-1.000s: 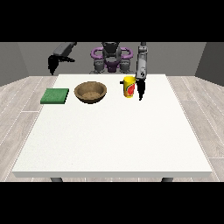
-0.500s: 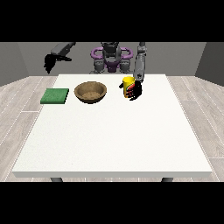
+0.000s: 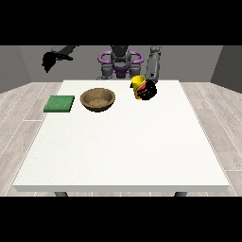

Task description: Pick the cup and pour the ball into the bowl, then pick the bowl and place it on the pad

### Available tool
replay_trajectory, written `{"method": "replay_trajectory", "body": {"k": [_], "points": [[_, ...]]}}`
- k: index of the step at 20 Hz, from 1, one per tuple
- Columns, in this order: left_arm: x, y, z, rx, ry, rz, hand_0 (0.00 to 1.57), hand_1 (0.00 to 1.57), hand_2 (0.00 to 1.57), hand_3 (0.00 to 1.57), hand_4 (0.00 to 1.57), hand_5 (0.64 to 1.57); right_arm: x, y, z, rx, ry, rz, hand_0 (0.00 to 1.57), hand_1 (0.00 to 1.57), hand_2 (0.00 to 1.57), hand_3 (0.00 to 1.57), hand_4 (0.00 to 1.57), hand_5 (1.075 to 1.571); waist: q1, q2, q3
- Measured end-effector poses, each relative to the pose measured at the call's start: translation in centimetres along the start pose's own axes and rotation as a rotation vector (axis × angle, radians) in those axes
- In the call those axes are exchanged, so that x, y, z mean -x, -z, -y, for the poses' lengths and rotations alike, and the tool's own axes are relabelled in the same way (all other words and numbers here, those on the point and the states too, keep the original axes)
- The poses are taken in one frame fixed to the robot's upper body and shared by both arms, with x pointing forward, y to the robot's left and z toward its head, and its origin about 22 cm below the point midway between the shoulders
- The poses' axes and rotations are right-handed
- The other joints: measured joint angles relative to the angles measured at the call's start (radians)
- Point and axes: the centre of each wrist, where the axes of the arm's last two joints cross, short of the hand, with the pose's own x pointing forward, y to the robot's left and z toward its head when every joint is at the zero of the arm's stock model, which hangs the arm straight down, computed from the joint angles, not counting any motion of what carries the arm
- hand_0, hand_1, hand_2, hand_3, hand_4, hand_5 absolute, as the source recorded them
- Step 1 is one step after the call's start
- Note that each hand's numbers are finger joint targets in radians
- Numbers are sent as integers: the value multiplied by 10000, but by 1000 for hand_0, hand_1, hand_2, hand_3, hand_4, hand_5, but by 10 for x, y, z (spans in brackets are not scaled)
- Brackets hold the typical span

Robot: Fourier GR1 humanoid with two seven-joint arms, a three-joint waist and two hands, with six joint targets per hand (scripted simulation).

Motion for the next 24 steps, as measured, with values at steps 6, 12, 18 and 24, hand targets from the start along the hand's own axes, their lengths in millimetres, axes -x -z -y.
{"method": "replay_trajectory", "body": {"k": [6,12,18,24], "points": [[-10,66,-60,764,2896,-357,1459,1459,1571,1571,1571,1294,21,-11,3,329,175,-989,0,0,0,0,0,1568,388,-1017,-25],[-42,109,-63,1050,4340,-416,1473,1473,1571,1571,1571,1278,32,-15,10,509,329,-1085,0,0,0,0,0,1569,531,-1065,-52],[-65,120,-41,1367,5530,-415,1496,1496,1571,1571,1507,1245,39,-20,19,657,425,-1240,0,0,0,0,0,1569,578,-1310,-59],[-95,128,-1,1721,7709,175,1553,1553,1571,1571,1571,1203,42,-19,24,471,506,-1511,0,0,0,0,0,1570,392,-1637,-54]]}}
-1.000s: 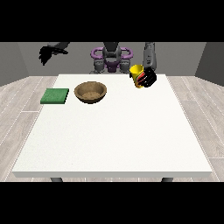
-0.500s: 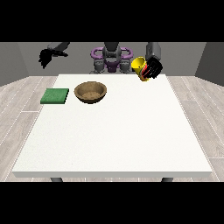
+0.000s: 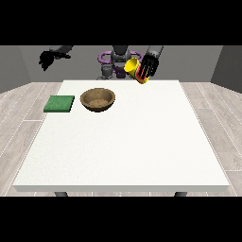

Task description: Pick the cup and pour the ball into the bowl, then pick the bowl and place it on the pad

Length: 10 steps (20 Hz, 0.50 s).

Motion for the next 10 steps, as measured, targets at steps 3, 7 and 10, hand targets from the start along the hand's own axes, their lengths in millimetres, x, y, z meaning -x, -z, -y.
{"method": "replay_trajectory", "body": {"k": [3,7,10], "points": [[-23,8,-2,-53,1401,614,1538,1538,1571,1571,1485,1334,0,0,4,-27,39,-45,0,0,0,0,0,1571,-33,-108,6],[-58,2,12,385,3240,1772,1482,1482,1571,1571,1571,1204,6,-8,15,100,62,-360,0,0,0,0,0,1571,-19,-389,9],[-88,-1,19,649,4514,2687,1494,1494,1571,1571,1571,1019,7,-5,13,15,62,-258,0,0,0,0,0,1571,-95,-312,7]]}}
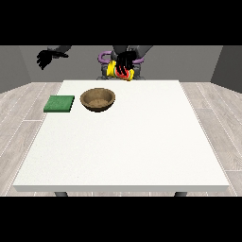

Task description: Pick the cup and pour the ball into the bowl, then pick the bowl and place it on the pad

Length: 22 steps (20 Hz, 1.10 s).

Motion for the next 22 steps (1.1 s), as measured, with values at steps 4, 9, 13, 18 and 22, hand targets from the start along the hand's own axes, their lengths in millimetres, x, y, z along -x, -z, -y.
{"method": "replay_trajectory", "body": {"k": [4,9,13,18,22], "points": [[-28,1,-3,175,2339,1217,1522,1522,1571,1571,1510,1221,-3,9,-3,-91,66,90,0,0,0,0,0,1570,-80,49,-1],[-46,-6,4,470,4944,2354,1457,1457,1571,1571,1509,1178,1,5,0,-73,159,-145,0,0,0,0,0,1571,10,-190,-10],[-68,-9,0,318,6058,3104,1446,1446,1571,1571,1529,1129,3,0,8,150,77,-130,0,0,0,0,0,1570,250,-115,-13],[-63,-6,-5,419,6320,3151,1480,1480,1571,1571,1495,1222,6,1,1,80,197,-442,0,0,0,0,0,1569,289,-194,-23],[-42,1,-16,191,2401,1063,1296,1296,1571,1571,1571,1156,8,-11,12,475,245,-597,0,0,0,0,0,1568,693,-235,-75]]}}
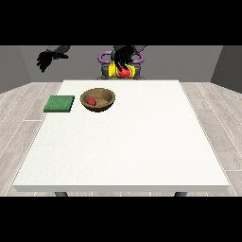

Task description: Pick the cup and pour the ball into the bowl, then pick the bowl and place it on the pad

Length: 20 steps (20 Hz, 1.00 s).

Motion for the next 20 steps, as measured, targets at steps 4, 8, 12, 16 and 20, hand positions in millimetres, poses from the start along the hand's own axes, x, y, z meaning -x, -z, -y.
{"method": "replay_trajectory", "body": {"k": [4,8,12,16,20], "points": [[18,-6,6,-315,-4210,-2056,897,897,851,476,1264,1437,5,-5,-1,393,145,-58,0,0,0,0,251,1567,464,163,-51],[25,-20,14,-707,-8576,-4025,0,0,0,0,0,1541,4,7,-17,289,359,290,0,0,0,0,331,1568,560,871,-142],[34,-38,20,-1286,-12166,-4915,0,0,0,0,0,1560,-1,27,-42,131,463,762,0,0,0,0,297,1571,607,1641,-152],[37,-56,22,-1905,-14916,-4230,0,0,0,0,0,1566,1,44,-77,499,540,952,0,0,0,0,244,1571,1000,2059,-86],[38,-79,37,-2089,-16597,-3143,0,0,0,0,0,1563,10,50,-103,1184,698,835,0,0,0,0,313,1569,1627,2240,-14]]}}
